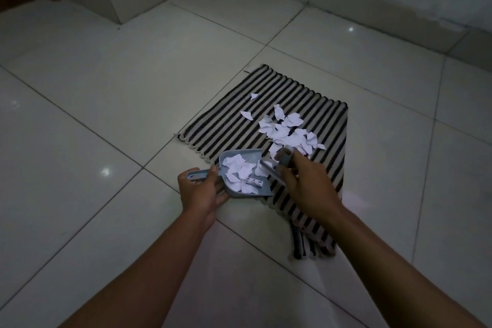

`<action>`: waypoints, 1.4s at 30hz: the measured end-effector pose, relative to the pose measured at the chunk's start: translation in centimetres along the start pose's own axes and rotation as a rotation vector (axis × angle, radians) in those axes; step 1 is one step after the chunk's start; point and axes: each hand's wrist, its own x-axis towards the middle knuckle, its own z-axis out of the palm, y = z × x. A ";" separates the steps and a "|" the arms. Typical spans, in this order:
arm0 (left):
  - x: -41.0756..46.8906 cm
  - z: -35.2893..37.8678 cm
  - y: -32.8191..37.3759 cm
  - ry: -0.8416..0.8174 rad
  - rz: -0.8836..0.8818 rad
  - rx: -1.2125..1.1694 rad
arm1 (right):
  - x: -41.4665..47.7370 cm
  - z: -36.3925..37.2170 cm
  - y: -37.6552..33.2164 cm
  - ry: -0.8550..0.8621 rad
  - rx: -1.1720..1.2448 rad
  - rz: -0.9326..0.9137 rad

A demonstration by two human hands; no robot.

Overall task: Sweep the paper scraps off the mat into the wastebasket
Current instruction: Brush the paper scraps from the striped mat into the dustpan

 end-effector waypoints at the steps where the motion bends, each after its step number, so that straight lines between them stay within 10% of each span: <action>1: 0.0 -0.1 0.1 0.004 0.004 0.003 | 0.1 -0.3 -0.2 0.016 0.022 0.005; 23: 0.8 -1.6 -0.4 0.019 -0.032 -0.059 | -1.2 2.3 -3.3 -0.058 0.179 0.088; 31: 1.5 -0.7 -0.3 0.008 -0.047 -0.048 | 2.2 -2.0 0.2 0.256 0.070 0.225; 42: 1.9 -0.3 -0.6 0.041 -0.035 -0.048 | 0.3 1.8 -2.9 -0.034 0.119 0.068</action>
